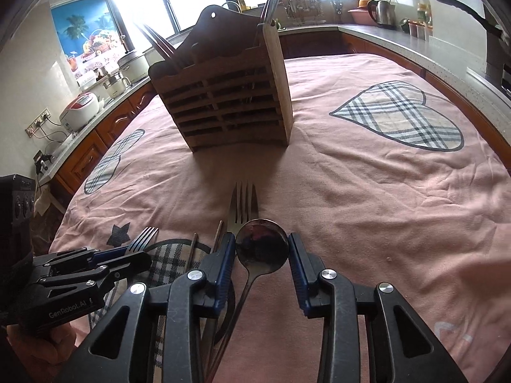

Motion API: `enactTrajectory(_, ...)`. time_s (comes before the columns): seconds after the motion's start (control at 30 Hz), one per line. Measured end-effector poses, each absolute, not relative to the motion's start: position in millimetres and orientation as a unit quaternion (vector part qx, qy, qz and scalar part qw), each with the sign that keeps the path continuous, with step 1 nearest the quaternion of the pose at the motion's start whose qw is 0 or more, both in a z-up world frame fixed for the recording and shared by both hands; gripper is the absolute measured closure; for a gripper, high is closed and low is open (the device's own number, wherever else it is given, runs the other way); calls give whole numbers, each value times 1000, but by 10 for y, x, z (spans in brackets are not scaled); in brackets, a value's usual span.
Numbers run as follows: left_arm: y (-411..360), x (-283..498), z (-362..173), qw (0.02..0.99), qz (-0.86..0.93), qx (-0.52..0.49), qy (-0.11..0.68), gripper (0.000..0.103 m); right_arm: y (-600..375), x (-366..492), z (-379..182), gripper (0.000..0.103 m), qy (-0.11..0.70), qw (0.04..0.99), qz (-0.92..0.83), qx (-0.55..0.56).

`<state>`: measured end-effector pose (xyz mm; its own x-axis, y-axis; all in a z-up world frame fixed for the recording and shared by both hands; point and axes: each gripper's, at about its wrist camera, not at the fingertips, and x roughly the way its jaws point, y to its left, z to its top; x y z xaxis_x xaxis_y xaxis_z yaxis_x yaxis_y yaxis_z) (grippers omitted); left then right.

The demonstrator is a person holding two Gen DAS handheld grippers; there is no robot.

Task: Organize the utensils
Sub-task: 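Close the left tool on a silver fork while the right tool grasps a silver spoon, then lift the fork in the left tool over the holder while the right tool carries the spoon there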

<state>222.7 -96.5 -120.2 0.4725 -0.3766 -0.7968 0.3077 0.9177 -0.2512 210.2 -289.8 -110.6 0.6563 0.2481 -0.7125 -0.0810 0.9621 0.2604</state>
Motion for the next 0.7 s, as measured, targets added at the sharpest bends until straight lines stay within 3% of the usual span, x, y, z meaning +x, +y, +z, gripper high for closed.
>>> enactTrajectory(0.7, -672, 1782, -514, 897, -202, -65, 388, 81, -3032, 1624, -394, 69, 311, 938, 104, 111)
